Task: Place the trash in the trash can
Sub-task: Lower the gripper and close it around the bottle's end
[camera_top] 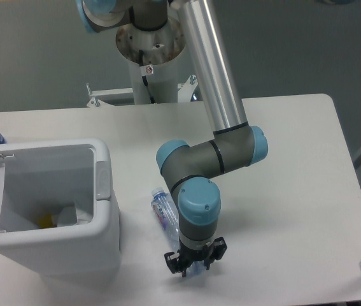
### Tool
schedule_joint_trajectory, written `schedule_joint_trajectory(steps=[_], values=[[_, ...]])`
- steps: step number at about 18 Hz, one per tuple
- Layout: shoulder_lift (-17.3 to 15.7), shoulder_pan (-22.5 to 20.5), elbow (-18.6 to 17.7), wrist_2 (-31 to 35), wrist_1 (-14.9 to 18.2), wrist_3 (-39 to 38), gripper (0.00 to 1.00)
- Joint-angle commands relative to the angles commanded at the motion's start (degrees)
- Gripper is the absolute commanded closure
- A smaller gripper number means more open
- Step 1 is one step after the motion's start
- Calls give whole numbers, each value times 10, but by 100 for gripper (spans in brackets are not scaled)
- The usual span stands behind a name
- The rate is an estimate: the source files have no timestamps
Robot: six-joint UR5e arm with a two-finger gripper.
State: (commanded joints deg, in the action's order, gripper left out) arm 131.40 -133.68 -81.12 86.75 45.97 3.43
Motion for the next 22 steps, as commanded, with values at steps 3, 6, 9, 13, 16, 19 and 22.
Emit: schedule_joint_trajectory(steps=[3, 6, 9, 13, 16, 19, 22], values=[[-1, 0, 0, 0, 0, 3, 45], [-6, 0, 0, 0, 1, 4, 47], [-17, -1, -1, -1, 2, 14, 48], [-27, -11, 2, 0, 2, 47, 48], [-47, -33, 1, -5, 4, 65, 48], [-54, -40, 3, -6, 4, 76, 48], [-68, -55, 15, -8, 1, 76, 49]])
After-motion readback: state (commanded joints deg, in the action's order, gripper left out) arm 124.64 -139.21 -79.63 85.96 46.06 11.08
